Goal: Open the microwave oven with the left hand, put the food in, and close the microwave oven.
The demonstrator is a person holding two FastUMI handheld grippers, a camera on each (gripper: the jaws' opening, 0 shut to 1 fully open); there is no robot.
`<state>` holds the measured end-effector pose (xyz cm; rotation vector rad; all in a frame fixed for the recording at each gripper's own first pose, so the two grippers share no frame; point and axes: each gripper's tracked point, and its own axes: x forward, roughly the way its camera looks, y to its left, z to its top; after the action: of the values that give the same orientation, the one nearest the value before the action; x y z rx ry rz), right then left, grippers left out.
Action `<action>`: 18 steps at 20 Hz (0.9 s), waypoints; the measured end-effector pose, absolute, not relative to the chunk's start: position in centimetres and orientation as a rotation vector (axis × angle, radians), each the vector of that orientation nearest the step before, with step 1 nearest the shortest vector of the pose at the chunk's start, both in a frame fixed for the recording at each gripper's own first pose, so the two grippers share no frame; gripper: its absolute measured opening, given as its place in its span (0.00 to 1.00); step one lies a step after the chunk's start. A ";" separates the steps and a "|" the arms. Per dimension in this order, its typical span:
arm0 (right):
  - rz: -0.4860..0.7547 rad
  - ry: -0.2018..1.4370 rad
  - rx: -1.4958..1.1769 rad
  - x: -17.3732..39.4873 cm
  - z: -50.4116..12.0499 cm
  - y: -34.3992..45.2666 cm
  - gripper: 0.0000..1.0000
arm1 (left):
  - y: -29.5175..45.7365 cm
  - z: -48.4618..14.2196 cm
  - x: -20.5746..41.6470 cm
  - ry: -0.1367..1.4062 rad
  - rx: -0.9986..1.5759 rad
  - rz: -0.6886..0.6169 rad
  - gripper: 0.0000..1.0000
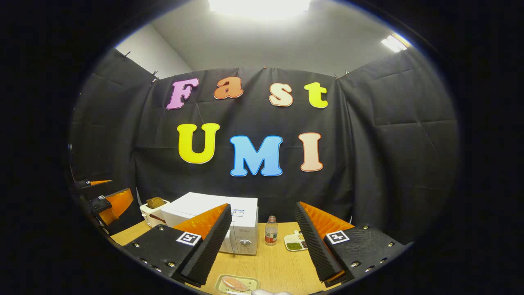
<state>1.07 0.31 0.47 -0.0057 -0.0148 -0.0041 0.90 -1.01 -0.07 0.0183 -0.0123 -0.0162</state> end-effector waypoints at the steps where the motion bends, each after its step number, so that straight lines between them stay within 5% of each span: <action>1: -0.008 -0.016 -0.006 1.0 0.5 0.2 0.95 | -1.0 0.0 1.0 -0.017 0.022 -0.015 0.98; 8: -0.037 -0.009 0.013 1.1 1.3 -1.8 0.95 | -3.3 -3.2 2.4 -0.025 0.050 -0.044 0.98; 18: -0.115 0.043 -0.020 1.1 3.4 -6.2 0.95 | -15.6 -17.0 9.4 0.013 0.060 -0.195 0.97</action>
<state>1.10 -6.24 3.38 -0.0204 0.0426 -0.1148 9.40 -15.61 -16.97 0.0603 0.0128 -0.1949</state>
